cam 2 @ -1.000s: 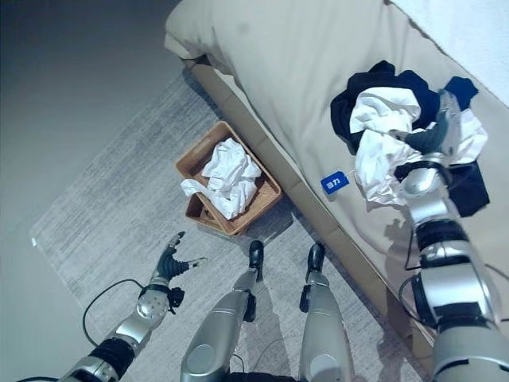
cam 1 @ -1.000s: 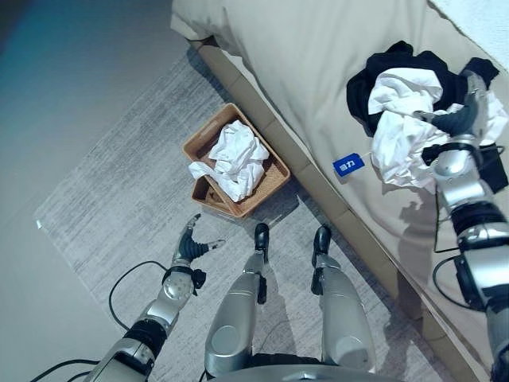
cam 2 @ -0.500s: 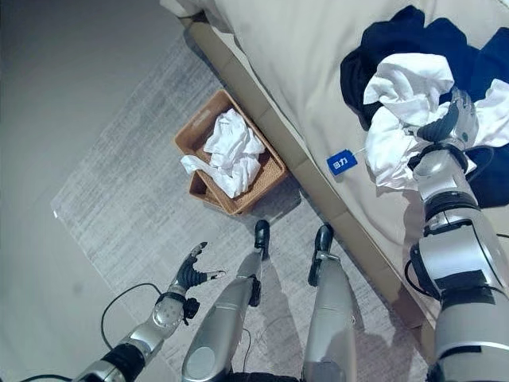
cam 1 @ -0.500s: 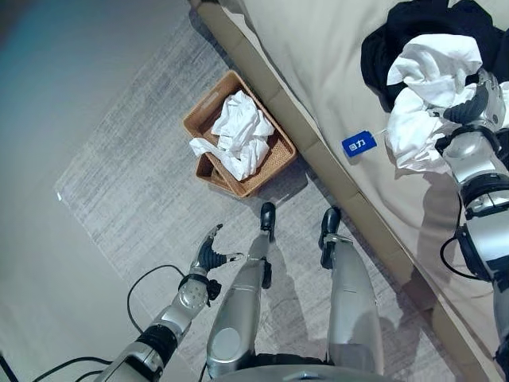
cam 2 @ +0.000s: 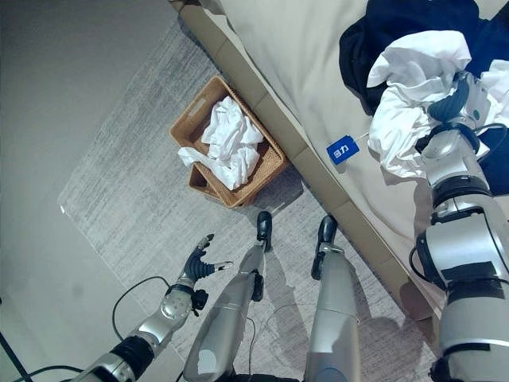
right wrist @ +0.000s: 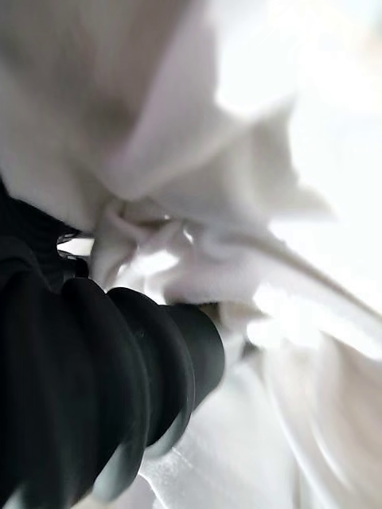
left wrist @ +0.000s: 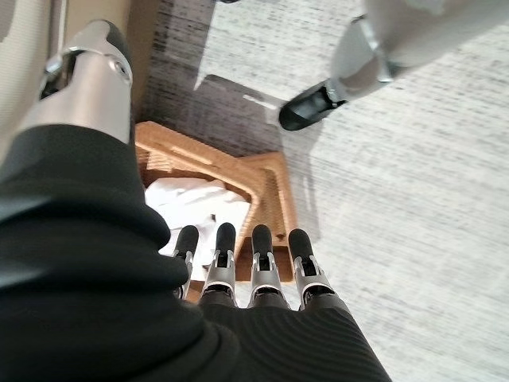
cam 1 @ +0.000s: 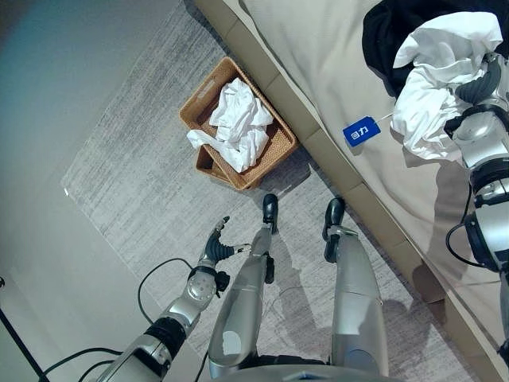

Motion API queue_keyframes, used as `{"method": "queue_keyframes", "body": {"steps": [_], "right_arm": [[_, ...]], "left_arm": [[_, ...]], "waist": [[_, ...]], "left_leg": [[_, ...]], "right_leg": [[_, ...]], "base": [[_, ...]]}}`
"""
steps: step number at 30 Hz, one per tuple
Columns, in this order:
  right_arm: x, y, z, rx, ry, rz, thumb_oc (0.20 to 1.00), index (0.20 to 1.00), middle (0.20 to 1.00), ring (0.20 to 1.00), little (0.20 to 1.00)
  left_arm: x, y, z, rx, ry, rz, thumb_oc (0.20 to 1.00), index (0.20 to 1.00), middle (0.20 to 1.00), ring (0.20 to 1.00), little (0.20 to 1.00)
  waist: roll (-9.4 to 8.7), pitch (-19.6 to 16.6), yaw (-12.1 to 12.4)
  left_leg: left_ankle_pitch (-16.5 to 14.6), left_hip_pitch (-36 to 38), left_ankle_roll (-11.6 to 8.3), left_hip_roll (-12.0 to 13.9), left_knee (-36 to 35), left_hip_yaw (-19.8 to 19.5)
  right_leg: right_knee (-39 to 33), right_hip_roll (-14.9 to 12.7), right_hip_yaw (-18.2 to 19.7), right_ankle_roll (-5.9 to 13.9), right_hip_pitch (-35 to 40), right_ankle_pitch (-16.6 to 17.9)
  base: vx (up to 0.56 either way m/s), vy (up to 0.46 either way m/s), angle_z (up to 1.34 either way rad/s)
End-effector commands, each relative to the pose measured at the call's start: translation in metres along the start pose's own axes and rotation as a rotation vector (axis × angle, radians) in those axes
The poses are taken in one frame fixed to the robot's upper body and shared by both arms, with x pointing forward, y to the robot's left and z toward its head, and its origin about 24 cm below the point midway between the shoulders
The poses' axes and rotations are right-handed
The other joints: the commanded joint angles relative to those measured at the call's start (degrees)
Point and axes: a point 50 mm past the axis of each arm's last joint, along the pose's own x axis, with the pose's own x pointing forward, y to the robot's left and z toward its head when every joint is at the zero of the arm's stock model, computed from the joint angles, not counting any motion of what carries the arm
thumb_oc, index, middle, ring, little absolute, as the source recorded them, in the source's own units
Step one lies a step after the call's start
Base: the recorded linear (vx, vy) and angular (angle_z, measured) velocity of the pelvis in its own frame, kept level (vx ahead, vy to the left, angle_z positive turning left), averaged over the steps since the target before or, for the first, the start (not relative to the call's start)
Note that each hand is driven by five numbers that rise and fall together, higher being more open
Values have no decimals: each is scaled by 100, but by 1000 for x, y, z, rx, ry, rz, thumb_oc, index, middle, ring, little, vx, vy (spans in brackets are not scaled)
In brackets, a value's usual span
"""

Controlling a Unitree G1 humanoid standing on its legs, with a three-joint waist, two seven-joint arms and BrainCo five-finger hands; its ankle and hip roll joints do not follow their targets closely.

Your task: Pick up clothes into the bucket

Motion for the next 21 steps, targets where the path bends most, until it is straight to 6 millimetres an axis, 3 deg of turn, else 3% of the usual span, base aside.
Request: {"method": "queue_keyframes", "body": {"steps": [1,5,8,14,18,21], "right_arm": [[-10,24,2,-61,-32,83,200,200,200,200,200],[-6,14,35,34,-157,7,200,200,200,200,200],[-2,-8,64,123,-265,-93,200,200,200,200,200],[-6,-80,110,382,-474,-438,200,200,200,200,200],[-23,-122,122,508,-587,-703,200,200,200,200,200],[-33,-139,122,551,-631,-843,200,200,200,200,200]], "left_arm": [[9,10,4,20,-6,60,1000,1000,1000,1000,1000],[9,15,1,33,0,91,1000,1000,1000,1000,1000],[8,21,-3,41,9,113,1000,1000,1000,1000,1000],[7,30,-8,49,20,156,1000,1000,1000,1000,1000],[7,36,-8,60,18,194,1000,1000,1000,1000,1000],[6,39,-11,66,23,213,1000,1000,1000,1000,1000]], "waist": [[-135,154,-53],[-320,154,-154],[-474,154,-239],[-652,154,-369],[-703,154,-398],[-722,154,-399]], "left_leg": [[-249,353,41,62,82,-89],[-304,409,41,93,127,-21],[-359,479,41,113,172,45],[-468,655,68,102,250,112],[-509,714,99,67,302,147],[-573,786,114,55,328,182]], "right_leg": [[-778,-10,157,482,627,511],[-952,53,224,513,734,615],[-1051,96,289,538,818,676],[-1152,102,364,574,1056,699],[-1274,106,407,592,1175,790],[-1338,92,418,616,1275,786]], "base": [[3,13,-6],[-4,17,-14],[-9,41,-17],[-23,48,-12],[-22,47,-11],[-32,35,-8]]}}
